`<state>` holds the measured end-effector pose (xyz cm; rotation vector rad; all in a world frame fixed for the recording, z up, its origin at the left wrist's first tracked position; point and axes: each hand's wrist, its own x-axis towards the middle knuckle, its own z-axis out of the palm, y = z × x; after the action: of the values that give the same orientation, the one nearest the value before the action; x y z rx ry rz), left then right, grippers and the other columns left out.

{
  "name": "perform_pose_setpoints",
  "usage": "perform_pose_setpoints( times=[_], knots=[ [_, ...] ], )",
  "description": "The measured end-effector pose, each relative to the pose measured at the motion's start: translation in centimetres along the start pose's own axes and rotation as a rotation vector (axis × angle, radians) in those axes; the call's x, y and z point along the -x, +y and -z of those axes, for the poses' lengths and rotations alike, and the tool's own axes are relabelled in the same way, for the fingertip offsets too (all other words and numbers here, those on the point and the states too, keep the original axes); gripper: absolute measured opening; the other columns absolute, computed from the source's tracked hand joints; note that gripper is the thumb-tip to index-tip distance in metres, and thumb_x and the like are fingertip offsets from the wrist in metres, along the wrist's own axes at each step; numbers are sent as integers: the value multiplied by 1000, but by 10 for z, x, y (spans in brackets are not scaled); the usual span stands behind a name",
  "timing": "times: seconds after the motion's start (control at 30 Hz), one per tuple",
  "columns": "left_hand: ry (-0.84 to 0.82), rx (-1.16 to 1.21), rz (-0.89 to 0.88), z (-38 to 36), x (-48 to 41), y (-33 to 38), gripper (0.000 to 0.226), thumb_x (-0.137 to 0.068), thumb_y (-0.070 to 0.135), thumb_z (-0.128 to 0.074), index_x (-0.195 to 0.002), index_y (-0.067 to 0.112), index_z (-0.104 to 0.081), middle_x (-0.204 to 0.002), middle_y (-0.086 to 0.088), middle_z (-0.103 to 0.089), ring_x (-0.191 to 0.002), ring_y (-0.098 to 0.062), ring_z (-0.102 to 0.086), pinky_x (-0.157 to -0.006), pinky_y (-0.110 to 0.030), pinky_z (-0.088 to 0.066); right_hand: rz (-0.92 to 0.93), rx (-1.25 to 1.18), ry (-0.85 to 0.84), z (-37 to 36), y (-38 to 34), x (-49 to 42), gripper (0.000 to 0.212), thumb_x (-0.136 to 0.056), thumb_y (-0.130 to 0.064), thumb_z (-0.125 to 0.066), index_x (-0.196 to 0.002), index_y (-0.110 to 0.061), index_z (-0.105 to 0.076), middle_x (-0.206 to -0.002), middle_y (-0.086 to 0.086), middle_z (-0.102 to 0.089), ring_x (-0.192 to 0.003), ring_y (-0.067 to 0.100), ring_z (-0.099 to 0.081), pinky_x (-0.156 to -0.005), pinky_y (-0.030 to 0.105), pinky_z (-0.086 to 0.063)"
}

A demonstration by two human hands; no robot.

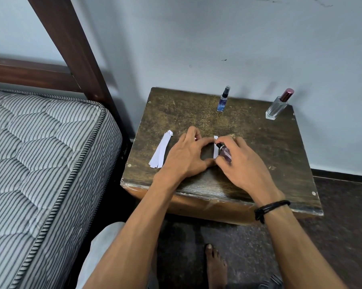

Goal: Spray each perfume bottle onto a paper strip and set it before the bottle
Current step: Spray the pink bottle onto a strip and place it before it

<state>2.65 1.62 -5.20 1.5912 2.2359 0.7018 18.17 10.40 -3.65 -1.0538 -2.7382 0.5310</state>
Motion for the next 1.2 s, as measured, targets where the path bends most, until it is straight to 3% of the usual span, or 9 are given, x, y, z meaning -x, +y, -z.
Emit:
perform_pose_setpoints(
  times=[0.4,0.63,1.2],
  knots=[
    [-8,7,7,0,0,0,59,-84,48,-70,-140,37,-54,-115,4,-34,-116,-20,-45,-98,-35,-45,2,8,-13,-1,-1,0,33,-97,-31,-58,-129,-31,-47,-114,1,-50,-83,21,-48,-63,36,-42],
    [-5,5,3,0,0,-1,60,-84,49,-70,-140,37,-54,-116,3,-34,-116,-19,-45,-99,-35,-44,19,9,-20,1,-1,-1,33,-97,-32,-57,-128,-30,-48,-116,2,-51,-92,26,-58,-66,39,-48],
    [-2,-7,-1,-1,0,-1,60,-84,55,-69,-141,42,-53,-115,4,-34,-116,-19,-44,-99,-36,-45,-49,-23,-32,3,5,-2,38,-96,-33,-58,-132,-34,-47,-119,3,-53,-91,28,-58,-67,38,-45]
  ],
)
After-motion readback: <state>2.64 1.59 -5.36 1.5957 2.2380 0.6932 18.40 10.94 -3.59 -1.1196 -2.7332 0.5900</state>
